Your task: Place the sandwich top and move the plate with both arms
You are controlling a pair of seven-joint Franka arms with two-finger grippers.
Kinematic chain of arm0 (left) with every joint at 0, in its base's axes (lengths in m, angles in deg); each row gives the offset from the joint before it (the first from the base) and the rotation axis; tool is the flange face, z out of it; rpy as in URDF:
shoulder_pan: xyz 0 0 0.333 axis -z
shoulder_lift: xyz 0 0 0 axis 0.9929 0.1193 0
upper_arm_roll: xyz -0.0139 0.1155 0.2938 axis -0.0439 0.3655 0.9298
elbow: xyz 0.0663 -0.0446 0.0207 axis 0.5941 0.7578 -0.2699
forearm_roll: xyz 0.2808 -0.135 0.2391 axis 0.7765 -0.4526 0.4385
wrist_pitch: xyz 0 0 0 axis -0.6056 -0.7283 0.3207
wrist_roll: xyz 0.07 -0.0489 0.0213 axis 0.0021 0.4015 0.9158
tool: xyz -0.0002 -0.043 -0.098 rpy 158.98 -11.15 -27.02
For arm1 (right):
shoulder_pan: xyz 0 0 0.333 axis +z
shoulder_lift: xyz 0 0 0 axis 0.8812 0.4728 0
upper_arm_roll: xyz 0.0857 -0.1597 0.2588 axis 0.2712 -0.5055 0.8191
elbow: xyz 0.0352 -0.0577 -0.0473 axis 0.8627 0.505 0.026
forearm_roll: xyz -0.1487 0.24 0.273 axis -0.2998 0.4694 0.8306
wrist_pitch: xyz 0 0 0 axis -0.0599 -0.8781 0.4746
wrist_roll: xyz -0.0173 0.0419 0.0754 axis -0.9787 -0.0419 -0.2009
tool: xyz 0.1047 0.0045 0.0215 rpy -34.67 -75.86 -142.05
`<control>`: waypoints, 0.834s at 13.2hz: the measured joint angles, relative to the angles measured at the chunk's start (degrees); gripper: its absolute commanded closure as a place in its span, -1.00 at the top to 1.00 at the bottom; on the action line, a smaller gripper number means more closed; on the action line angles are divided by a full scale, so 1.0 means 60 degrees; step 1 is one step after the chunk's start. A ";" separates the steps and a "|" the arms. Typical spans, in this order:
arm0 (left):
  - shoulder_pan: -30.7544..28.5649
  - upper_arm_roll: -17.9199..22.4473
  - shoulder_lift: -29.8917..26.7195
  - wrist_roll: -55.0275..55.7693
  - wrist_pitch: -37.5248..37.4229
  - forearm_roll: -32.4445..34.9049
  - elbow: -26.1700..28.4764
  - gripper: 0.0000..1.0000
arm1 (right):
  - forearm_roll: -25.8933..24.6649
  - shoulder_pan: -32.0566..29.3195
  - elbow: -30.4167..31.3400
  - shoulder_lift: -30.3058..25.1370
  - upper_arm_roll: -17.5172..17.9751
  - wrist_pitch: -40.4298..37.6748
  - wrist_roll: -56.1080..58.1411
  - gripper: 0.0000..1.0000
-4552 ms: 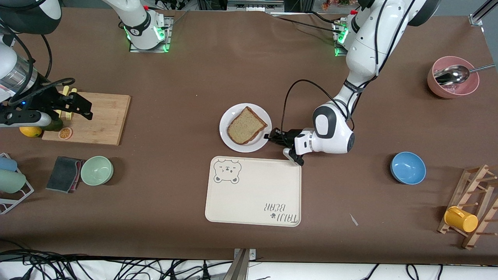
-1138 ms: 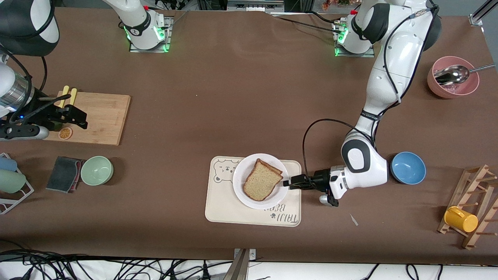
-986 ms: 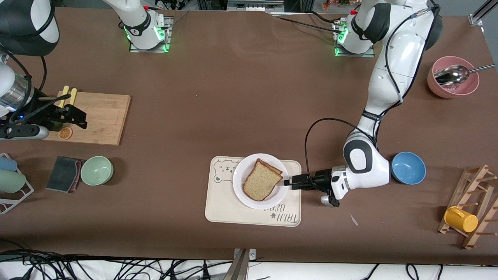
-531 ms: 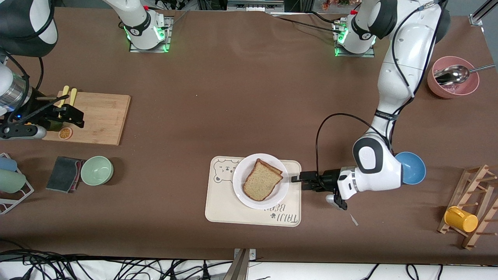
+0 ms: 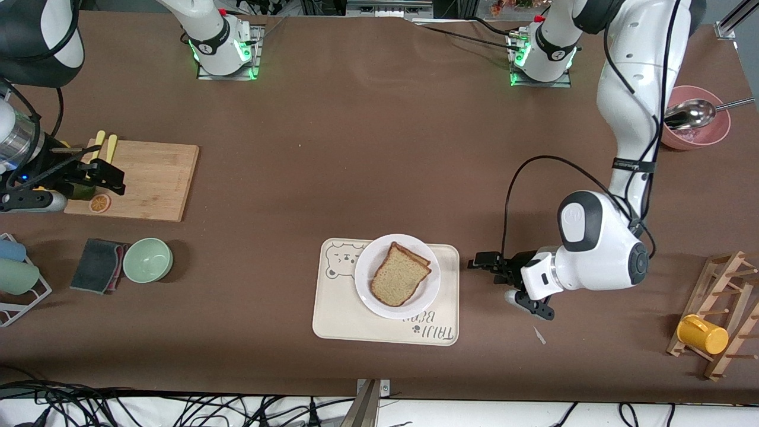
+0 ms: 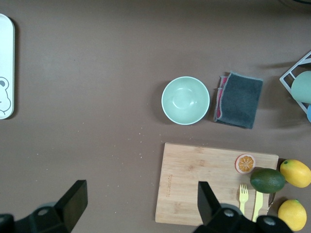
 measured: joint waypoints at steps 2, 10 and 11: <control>-0.0001 0.0001 -0.0513 0.0605 -0.0467 0.1285 -0.0009 1.00 | 0.0002 0.0003 -0.0002 0.0000 0.0005 -0.0011 0.0000 1.00; -0.0104 0.0105 -0.3217 0.2219 -0.3479 0.4413 -0.0032 1.00 | 0.0002 -0.0022 -0.0012 0.0002 -0.0009 -0.0028 0.0000 1.00; -0.0046 0.0103 -0.3569 0.2428 -0.3972 0.4615 -0.0015 1.00 | 0.0002 -0.0022 -0.0013 0.0003 -0.0008 -0.0029 0.0000 1.00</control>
